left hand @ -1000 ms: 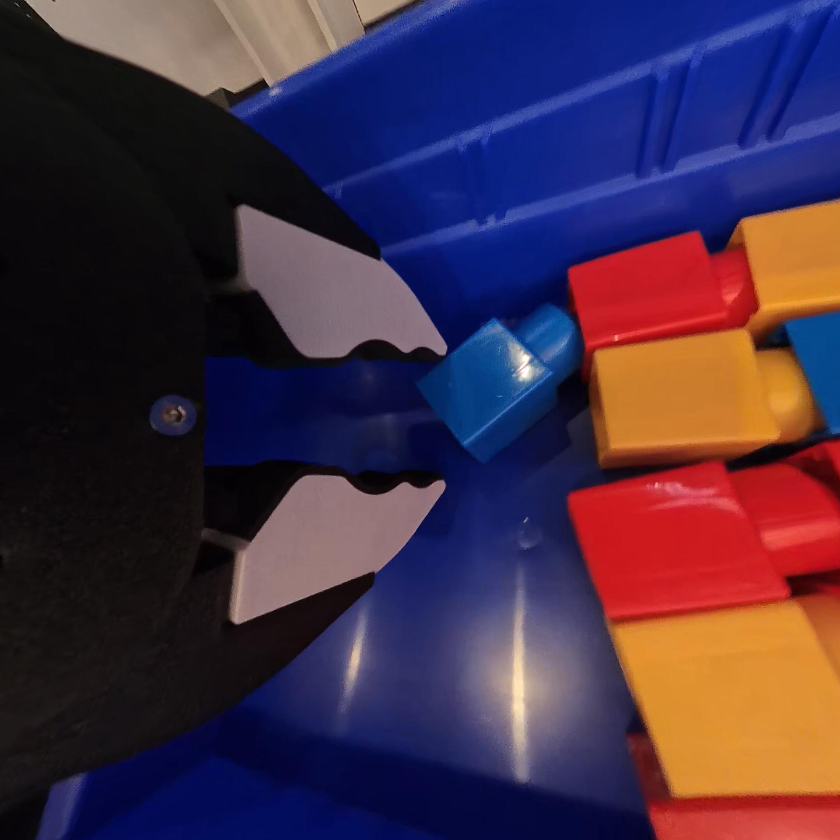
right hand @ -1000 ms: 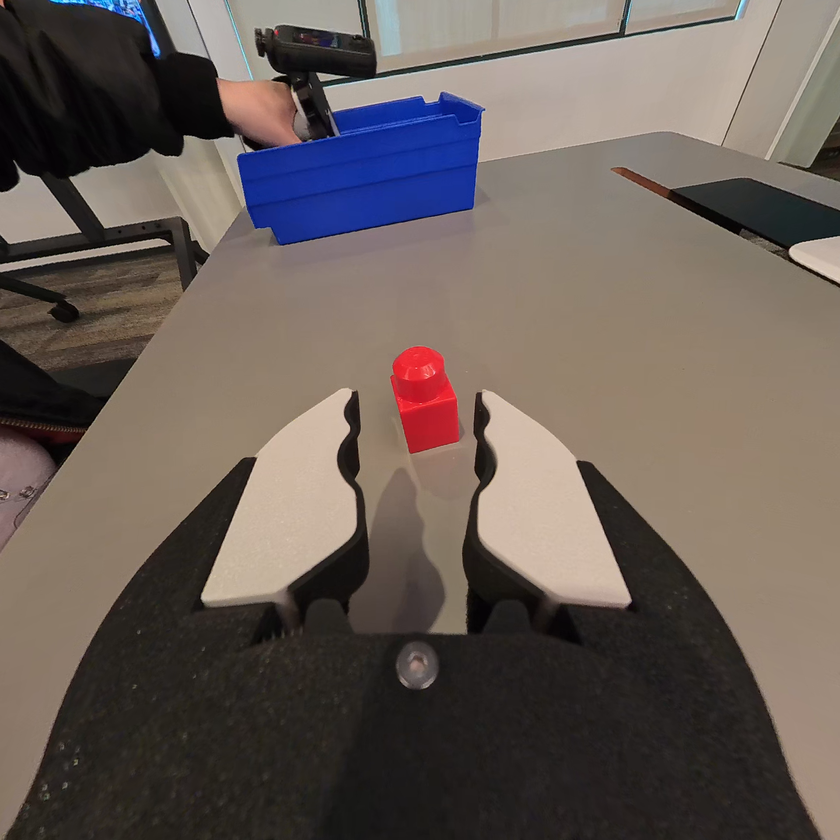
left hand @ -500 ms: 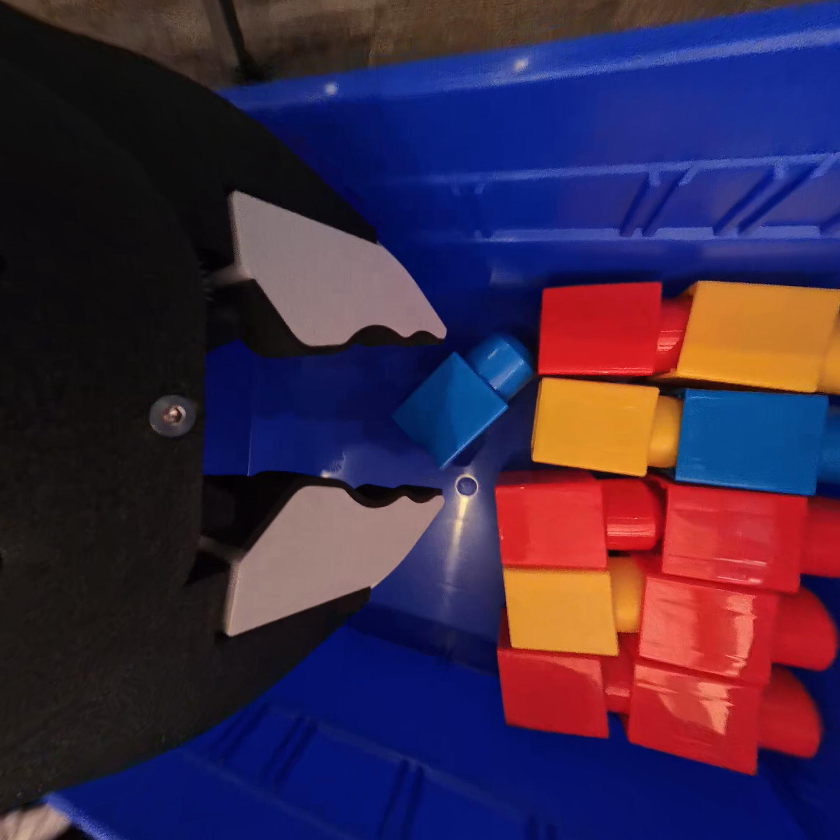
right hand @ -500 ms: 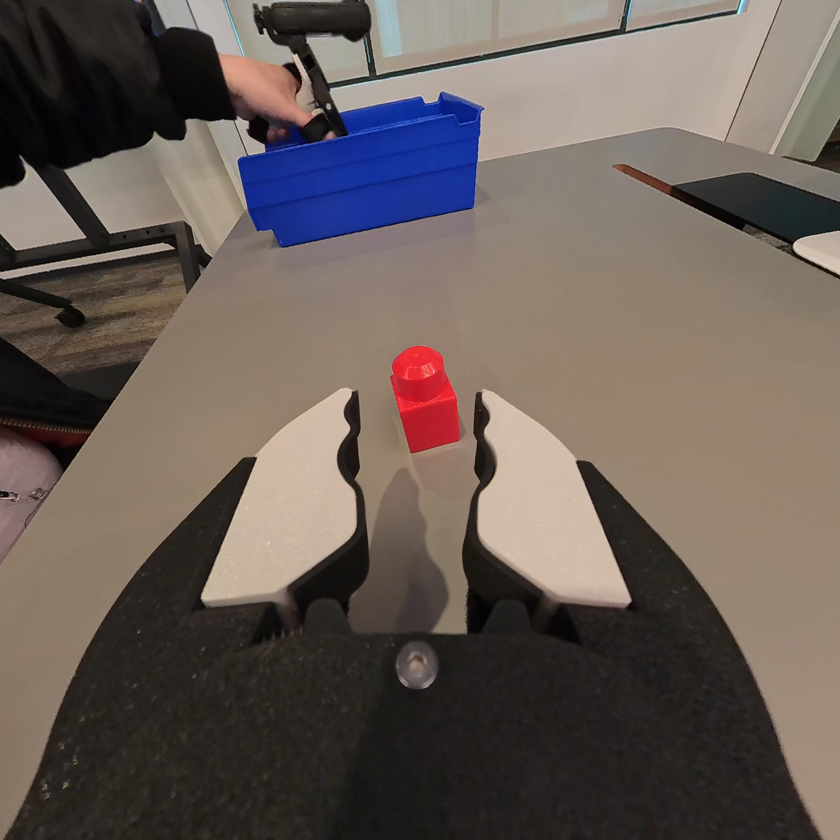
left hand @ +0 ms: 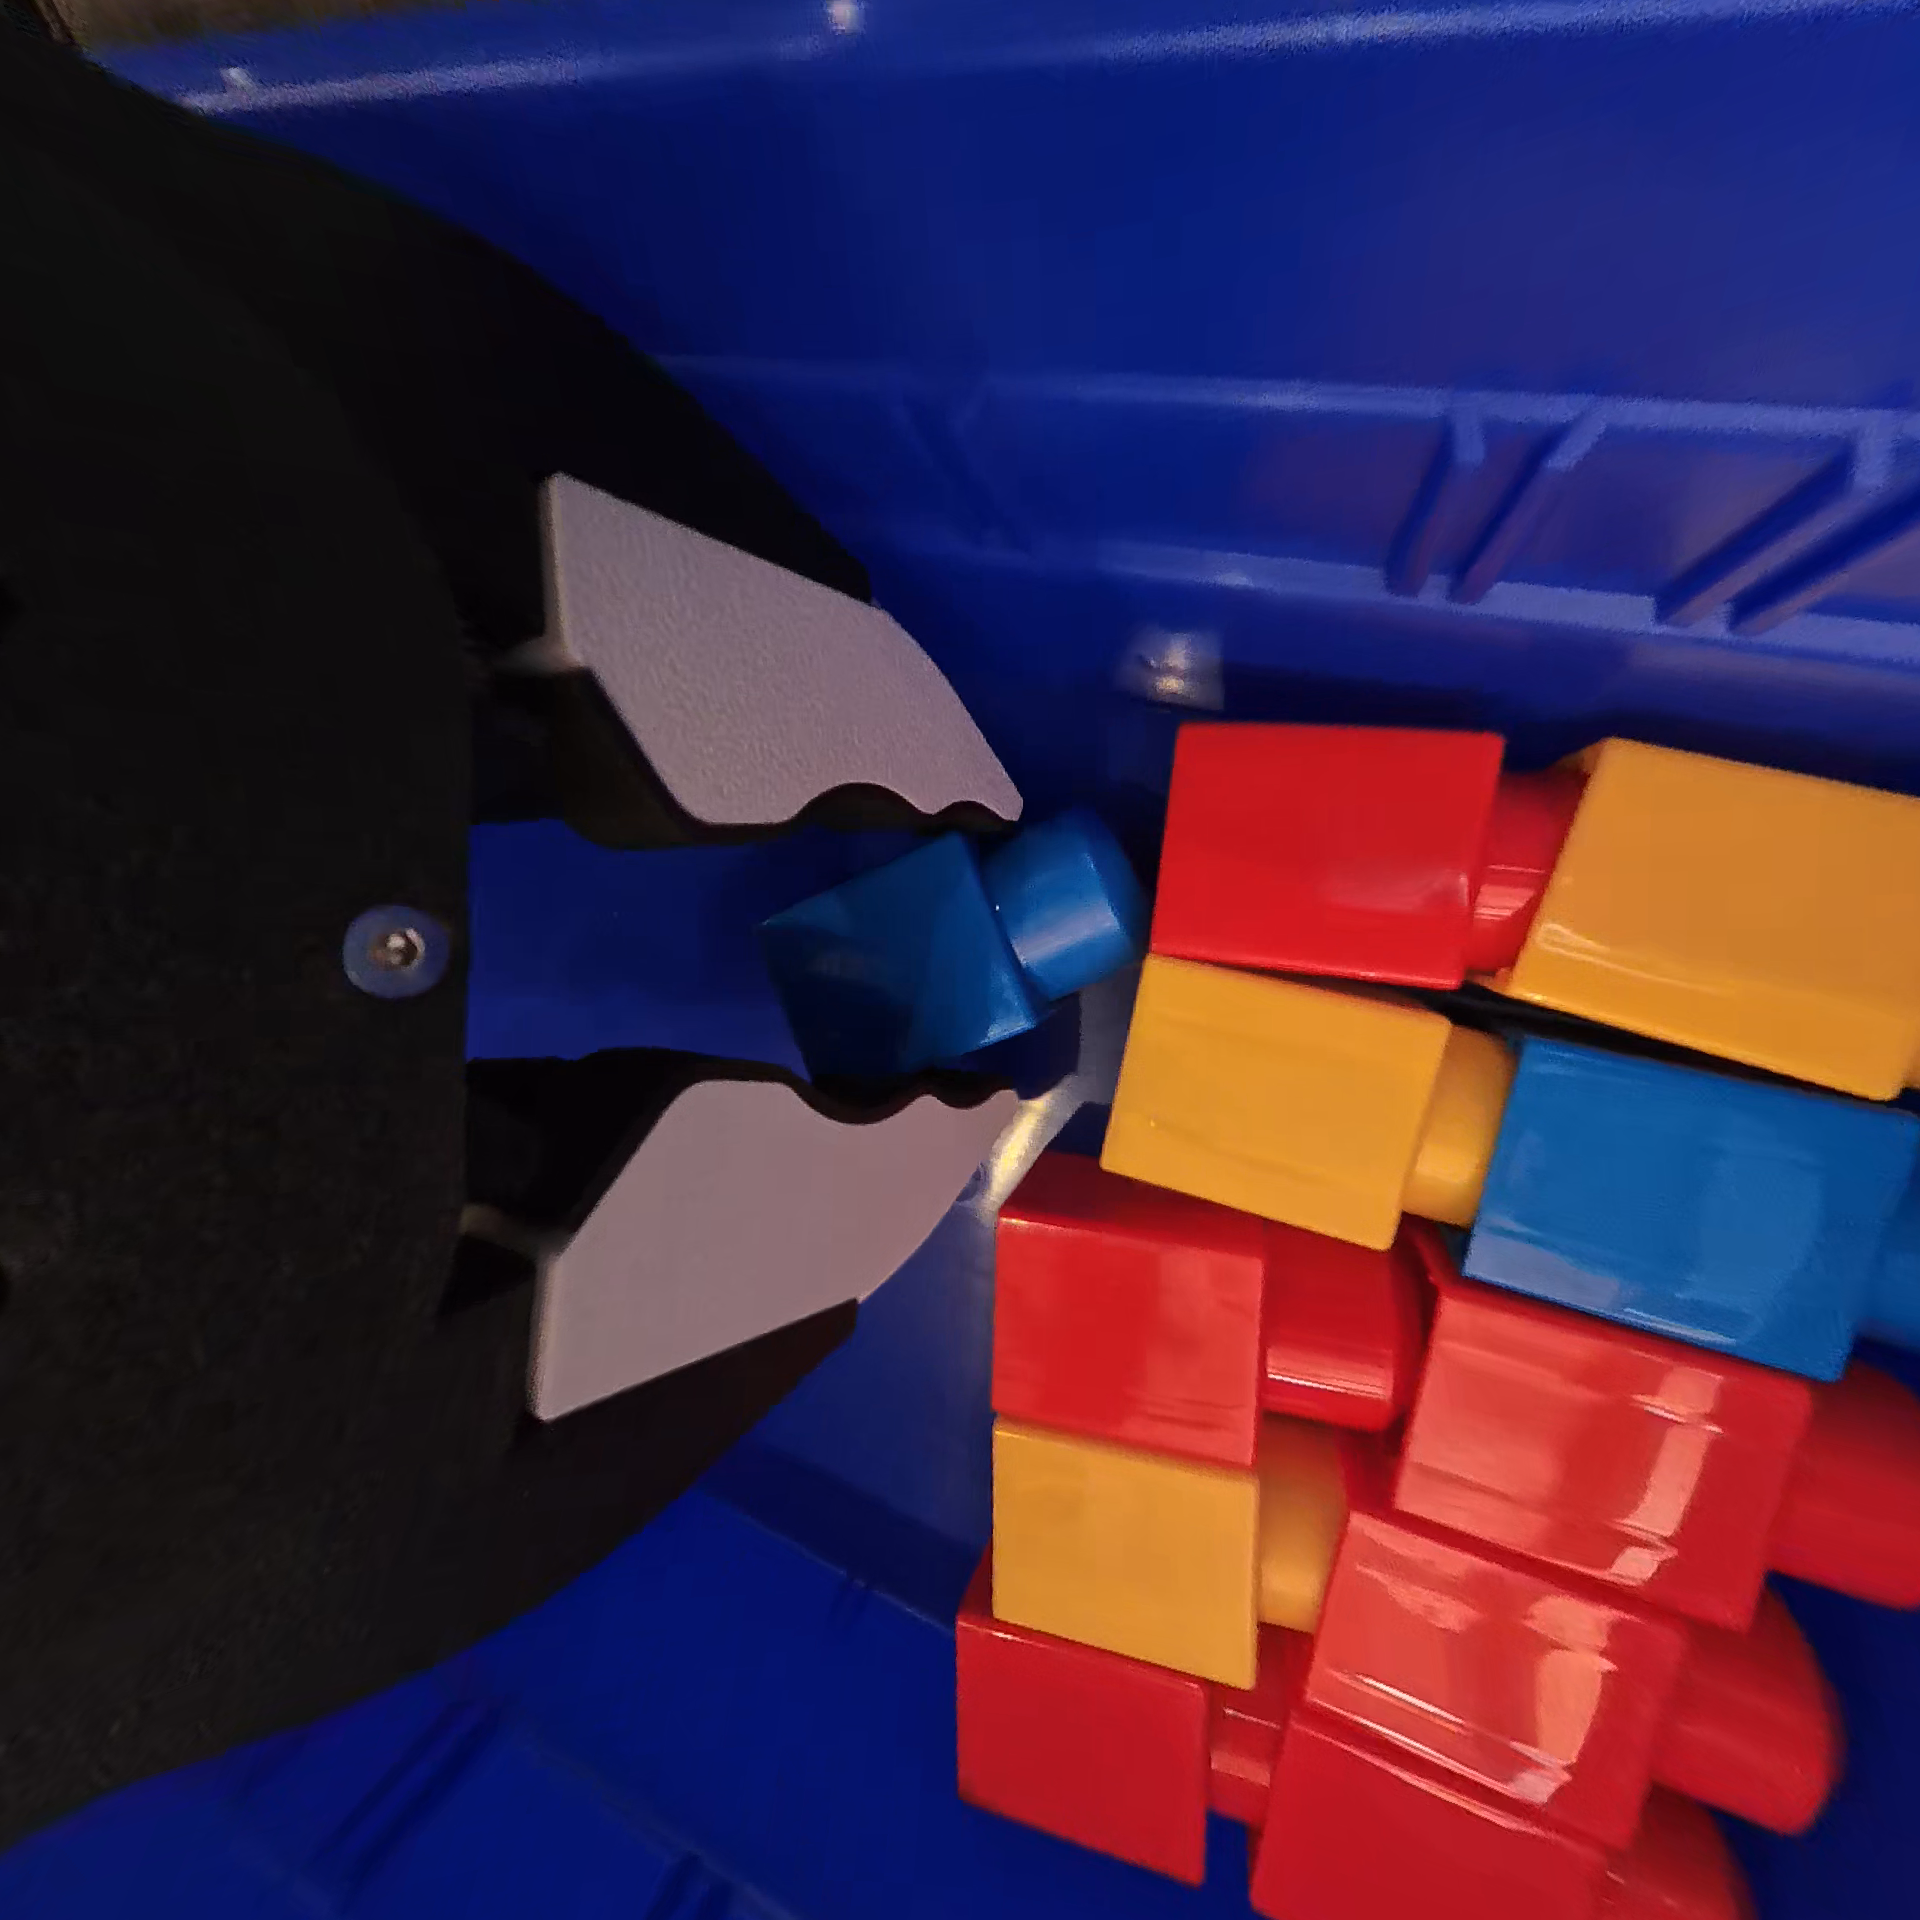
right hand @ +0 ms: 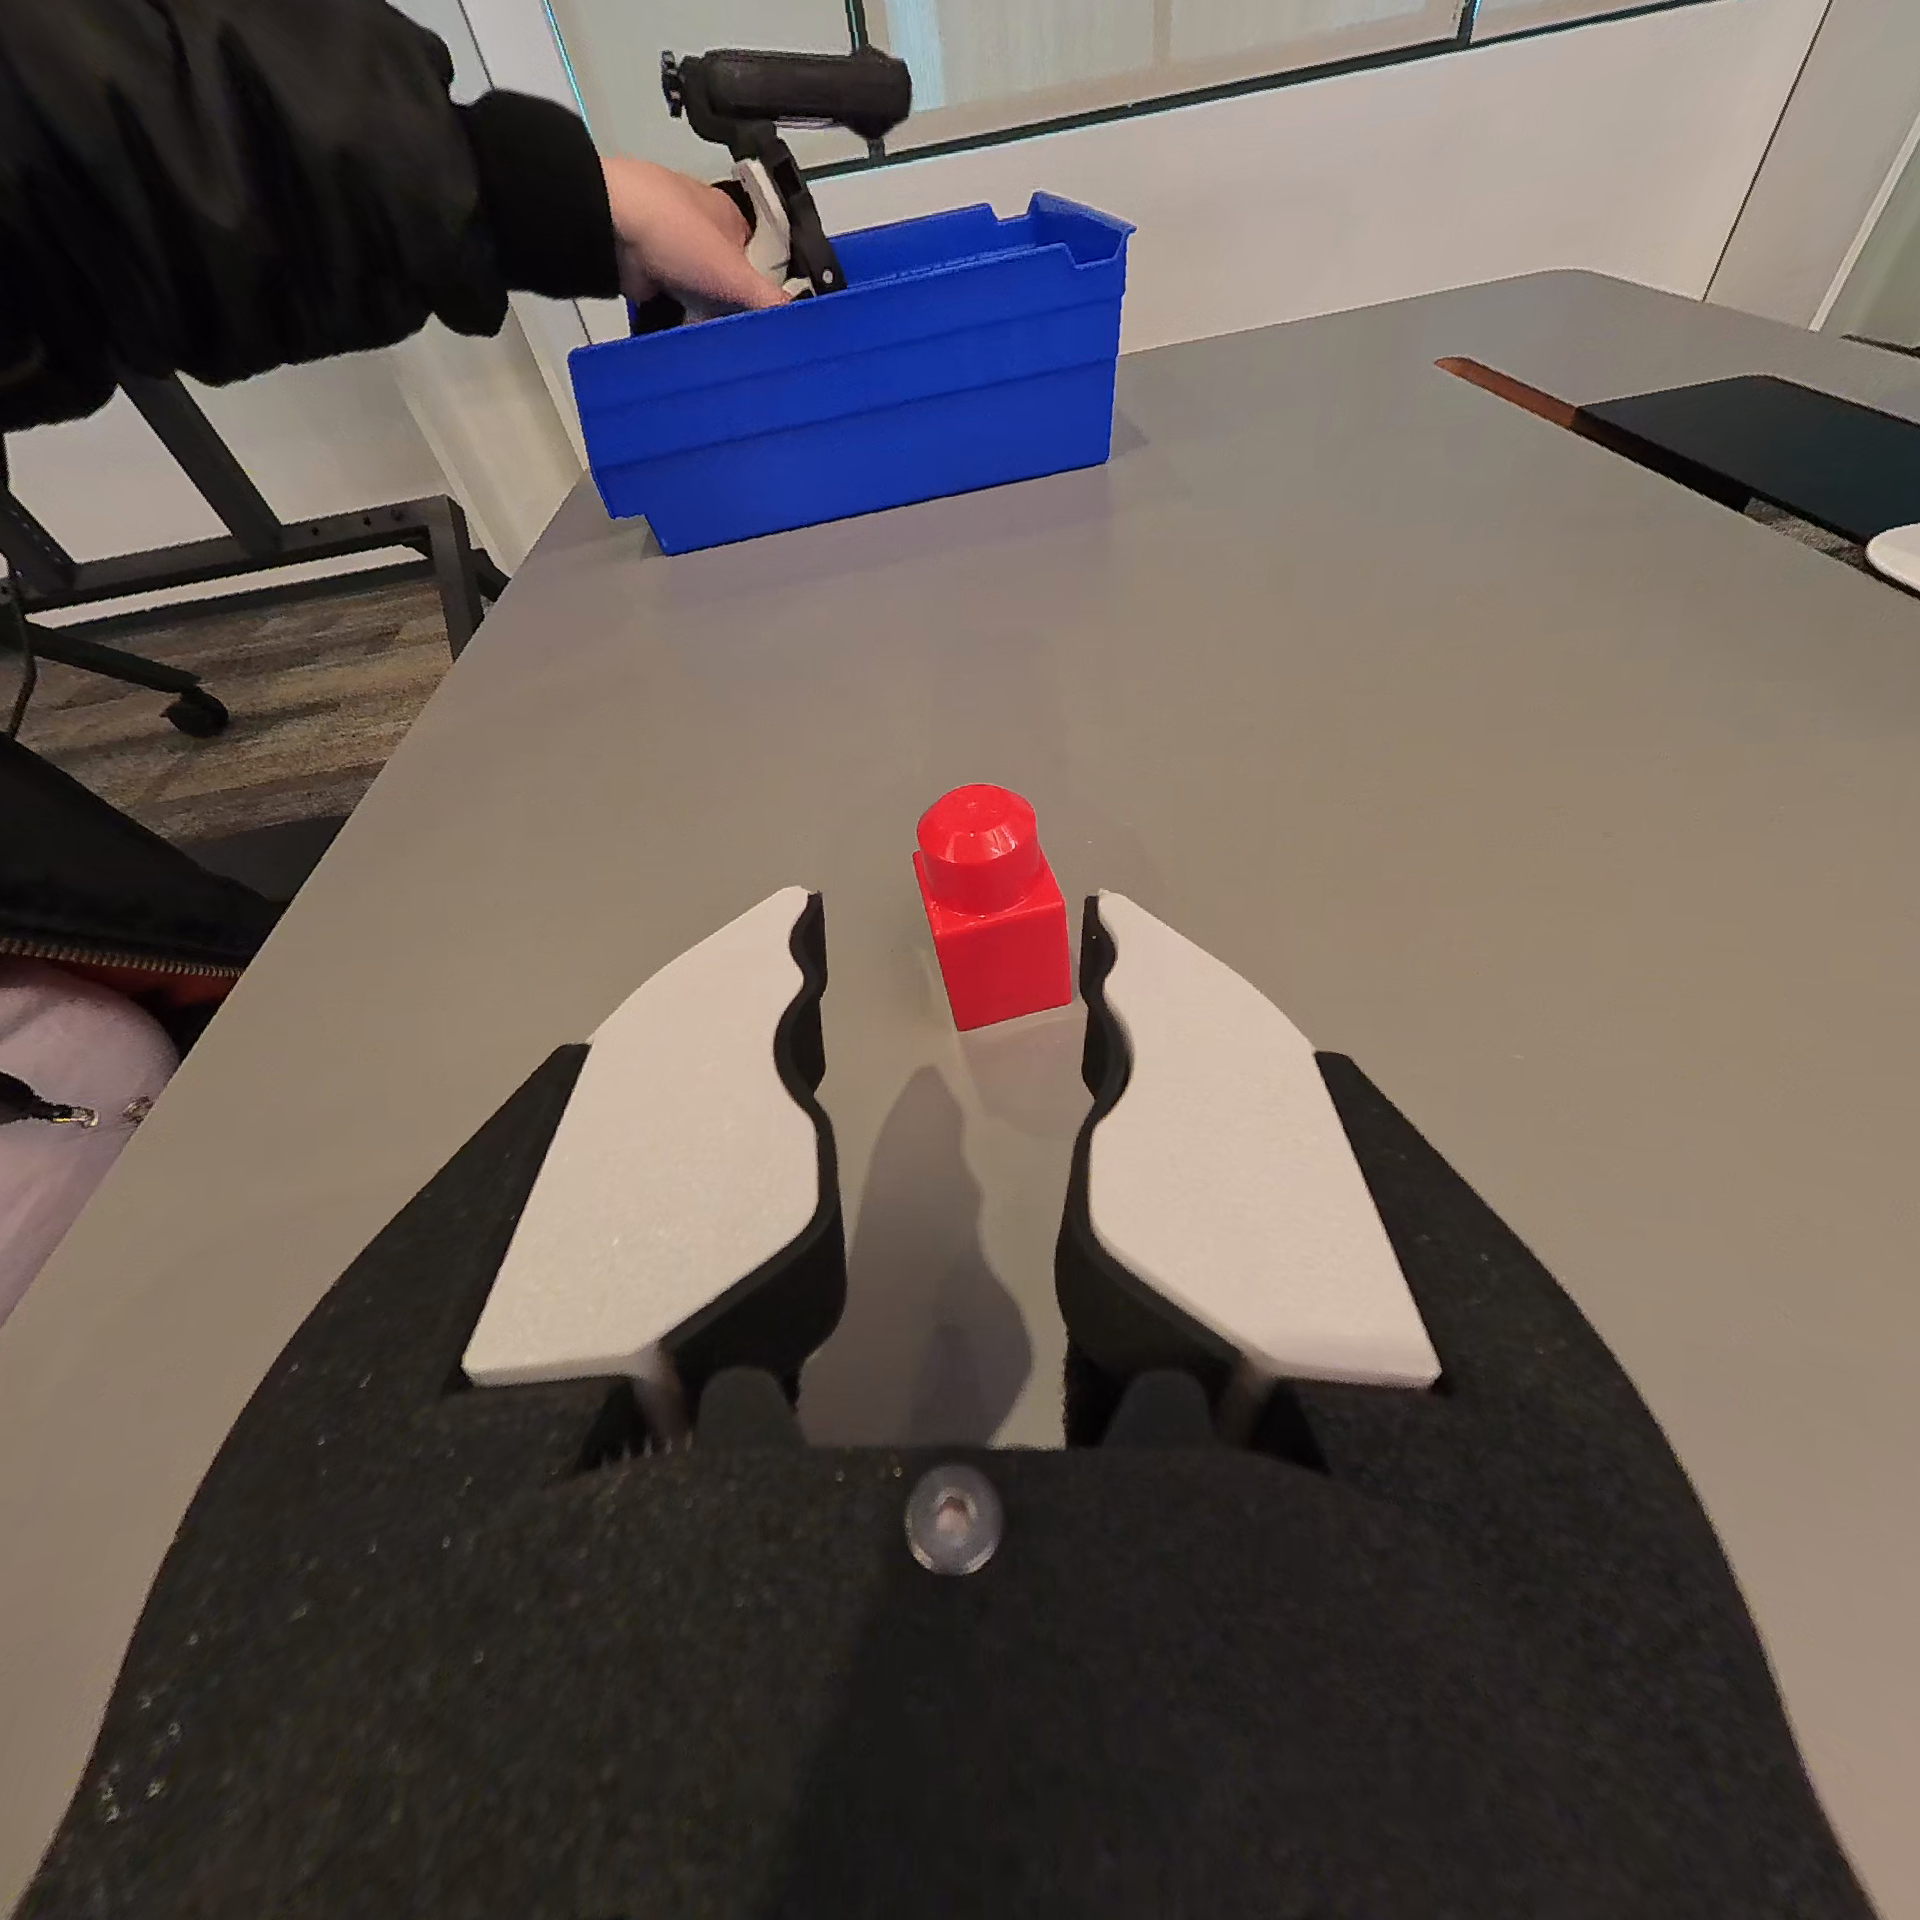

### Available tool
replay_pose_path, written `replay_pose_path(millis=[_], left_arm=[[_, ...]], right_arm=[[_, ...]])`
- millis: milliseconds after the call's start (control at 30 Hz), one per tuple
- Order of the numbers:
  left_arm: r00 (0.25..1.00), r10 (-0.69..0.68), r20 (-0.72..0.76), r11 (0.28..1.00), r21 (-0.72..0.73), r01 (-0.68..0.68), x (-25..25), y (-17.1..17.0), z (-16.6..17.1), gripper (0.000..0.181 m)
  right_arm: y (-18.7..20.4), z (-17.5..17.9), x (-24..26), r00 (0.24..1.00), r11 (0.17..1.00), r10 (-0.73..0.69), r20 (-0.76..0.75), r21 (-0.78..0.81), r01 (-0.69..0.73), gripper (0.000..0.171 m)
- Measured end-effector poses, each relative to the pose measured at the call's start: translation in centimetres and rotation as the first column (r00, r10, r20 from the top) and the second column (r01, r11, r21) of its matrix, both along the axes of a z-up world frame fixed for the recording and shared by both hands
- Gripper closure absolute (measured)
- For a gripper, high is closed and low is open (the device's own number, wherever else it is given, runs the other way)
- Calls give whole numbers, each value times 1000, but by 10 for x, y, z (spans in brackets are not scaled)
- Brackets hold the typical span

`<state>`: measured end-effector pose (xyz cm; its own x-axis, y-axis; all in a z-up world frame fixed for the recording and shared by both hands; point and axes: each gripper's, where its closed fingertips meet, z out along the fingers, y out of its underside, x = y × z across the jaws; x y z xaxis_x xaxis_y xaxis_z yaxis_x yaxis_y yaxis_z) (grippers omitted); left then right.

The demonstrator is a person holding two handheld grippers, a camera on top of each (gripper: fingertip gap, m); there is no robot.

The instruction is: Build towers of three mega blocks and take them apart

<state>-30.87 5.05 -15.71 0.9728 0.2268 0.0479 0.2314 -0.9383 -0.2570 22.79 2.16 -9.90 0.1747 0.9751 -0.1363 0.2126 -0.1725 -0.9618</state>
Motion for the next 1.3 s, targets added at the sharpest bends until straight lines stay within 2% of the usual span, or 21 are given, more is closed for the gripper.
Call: replay_pose_path(millis=[100,167,233,300,333,400,500,567,667,800,867,1000,1200,1300], left_arm=[[998,-57,14,998,39,57,1,-4,6,138],[992,-98,81,989,118,88,11,-7,22,139],[972,-179,151,963,230,142,27,-12,53,139],[951,-265,160,905,382,188,41,-16,96,139],[928,-343,149,851,466,240,54,-18,121,139],[852,-515,96,693,632,348,95,-28,174,139],[674,-739,-15,397,798,453,186,-58,231,139],[534,-838,-111,199,849,489,250,-83,245,139],[381,-899,-215,2,869,494,328,-110,245,139],[251,-925,-287,-149,878,455,395,-136,242,140],[194,-932,-308,-208,889,408,415,-149,247,140],[131,-930,-344,-282,895,347,433,-165,257,140],[107,-928,-356,-296,882,366,442,-170,254,140],[106,-938,-329,-271,890,368,443,-169,253,140]], right_arm=[[0,0,0,1000,1000,-2,-2,0,2,125],[0,0,1,1000,1000,-5,-5,-1,5,125],[0,1,1,1000,1000,-6,-8,1,6,125],[0,4,0,1000,1000,-9,-14,14,10,126],[-1,7,-1,1000,1000,-11,-19,28,11,126],[-4,23,-9,999,997,-17,-32,76,19,126],[-26,87,-41,981,989,31,-193,148,-2,128],[-47,136,-67,944,986,79,-319,163,-27,128],[-83,180,-101,902,980,190,-387,135,-149,126],[-111,199,-119,887,966,257,-384,107,-234,122],[-121,203,-118,877,962,270,-398,77,-262,122],[-134,204,-111,839,933,289,-461,-59,-354,119],[-136,197,-113,824,906,282,-491,-145,-397,121],[-139,196,-115,817,899,314,-483,-127,-420,135]])
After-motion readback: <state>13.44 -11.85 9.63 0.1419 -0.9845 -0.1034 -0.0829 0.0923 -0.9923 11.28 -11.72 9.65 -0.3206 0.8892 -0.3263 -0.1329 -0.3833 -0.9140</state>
